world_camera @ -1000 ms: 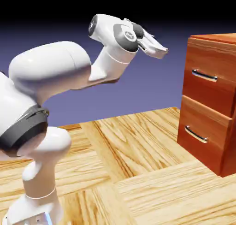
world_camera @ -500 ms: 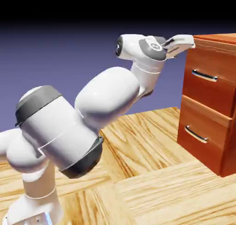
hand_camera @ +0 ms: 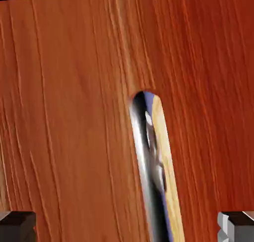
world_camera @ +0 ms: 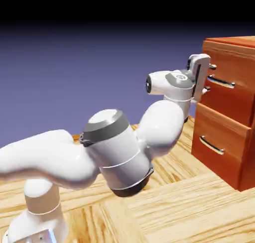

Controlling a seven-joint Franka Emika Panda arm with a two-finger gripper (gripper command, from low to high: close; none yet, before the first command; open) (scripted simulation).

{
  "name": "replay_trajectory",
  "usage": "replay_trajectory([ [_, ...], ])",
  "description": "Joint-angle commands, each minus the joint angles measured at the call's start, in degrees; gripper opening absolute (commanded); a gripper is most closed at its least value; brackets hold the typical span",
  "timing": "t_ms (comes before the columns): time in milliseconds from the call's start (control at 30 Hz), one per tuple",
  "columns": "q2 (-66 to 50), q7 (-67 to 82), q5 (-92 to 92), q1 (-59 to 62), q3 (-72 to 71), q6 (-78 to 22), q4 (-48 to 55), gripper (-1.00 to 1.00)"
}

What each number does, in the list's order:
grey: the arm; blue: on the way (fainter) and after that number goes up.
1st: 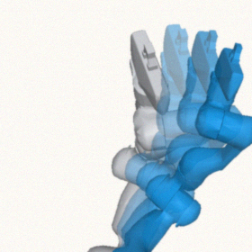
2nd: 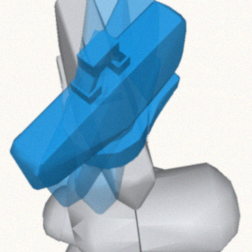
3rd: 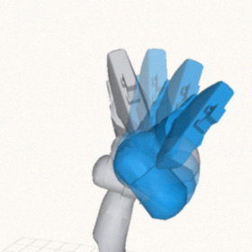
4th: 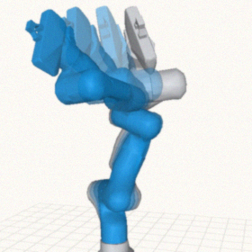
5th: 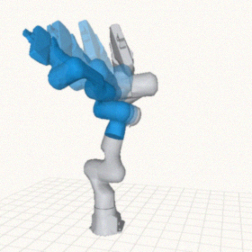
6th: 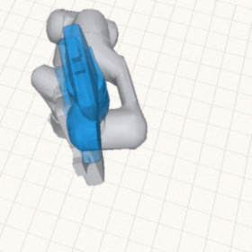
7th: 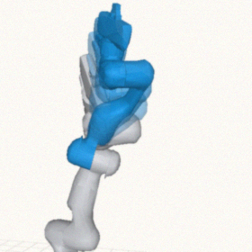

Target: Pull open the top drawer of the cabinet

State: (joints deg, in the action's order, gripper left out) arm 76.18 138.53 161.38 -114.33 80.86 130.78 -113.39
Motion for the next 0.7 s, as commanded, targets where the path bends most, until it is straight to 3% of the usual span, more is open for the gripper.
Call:
replay_trajectory([
  [0, 0.0, 0.0, 0.0, 0.0, 0.0, 0.0, 0.0, 0.0],
  [200, 0.8, 1.9, 0.6, -7.6, 2.4, 4.5, 11.9, 0.0],
  [233, 0.8, 1.9, 0.6, -7.6, 2.4, 4.5, 11.9, -1.0],
  [433, -5.0, -4.0, -0.7, -2.5, 3.1, 3.4, 5.3, -1.0],
  [667, -5.8, -6.0, -2.0, 7.5, -1.6, -1.8, -9.3, -1.0],
])
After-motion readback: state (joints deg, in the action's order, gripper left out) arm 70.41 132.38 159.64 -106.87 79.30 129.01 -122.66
